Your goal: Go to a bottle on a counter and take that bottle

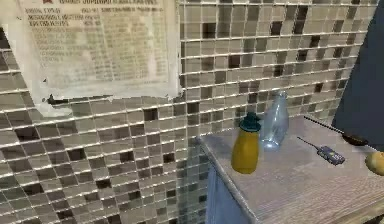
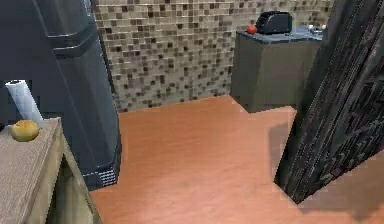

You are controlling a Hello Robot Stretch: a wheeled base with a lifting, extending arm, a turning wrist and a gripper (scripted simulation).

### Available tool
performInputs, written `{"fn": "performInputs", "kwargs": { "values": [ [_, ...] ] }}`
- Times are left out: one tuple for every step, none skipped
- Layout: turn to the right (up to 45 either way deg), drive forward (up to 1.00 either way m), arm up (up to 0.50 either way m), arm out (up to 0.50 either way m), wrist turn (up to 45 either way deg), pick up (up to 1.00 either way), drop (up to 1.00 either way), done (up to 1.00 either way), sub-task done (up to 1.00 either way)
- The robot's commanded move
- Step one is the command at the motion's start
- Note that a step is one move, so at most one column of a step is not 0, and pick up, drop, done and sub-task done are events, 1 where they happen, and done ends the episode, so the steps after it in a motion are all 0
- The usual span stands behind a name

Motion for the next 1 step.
{"fn": "performInputs", "kwargs": {
  "values": [
    [-45.0, 0.00, 0.00, 0.00, 0.0, 0.00, 0.00, 0.00, 0.00]
  ]
}}
